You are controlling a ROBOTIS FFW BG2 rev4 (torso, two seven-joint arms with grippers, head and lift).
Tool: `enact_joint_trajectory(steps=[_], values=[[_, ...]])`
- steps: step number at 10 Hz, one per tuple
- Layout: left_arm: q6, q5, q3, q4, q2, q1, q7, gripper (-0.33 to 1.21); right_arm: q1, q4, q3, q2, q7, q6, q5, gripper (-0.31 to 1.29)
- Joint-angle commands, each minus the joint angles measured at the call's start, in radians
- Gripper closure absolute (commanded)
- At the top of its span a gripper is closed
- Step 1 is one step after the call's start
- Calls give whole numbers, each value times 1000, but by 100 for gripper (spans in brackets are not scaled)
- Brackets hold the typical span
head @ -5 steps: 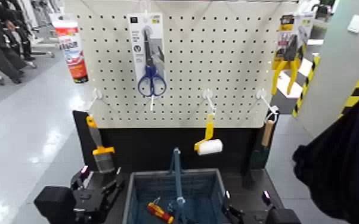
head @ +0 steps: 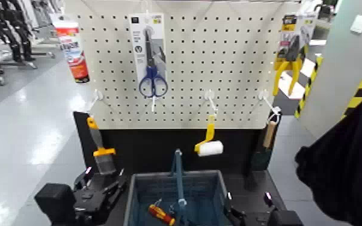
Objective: Grasp the handle of the crate.
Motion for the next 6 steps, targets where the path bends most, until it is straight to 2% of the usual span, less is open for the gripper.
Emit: enact_joint_trajectory(steps=[1,3,5,6], values=[[228,131,46,-38,0,-77,-120,34,-2,2,0,0,0,0,-1,14],[383,296,43,-43,37,-137,-151,34,-2,3,2,0,0,-1,-4,14],[529,466,48,-21,55,-189,-172,34,-2,5,0,0,0,-3,-5,14],[581,578,45,28,64,-218,-191,34,-2,5,2,0,0,-5,-5,14]])
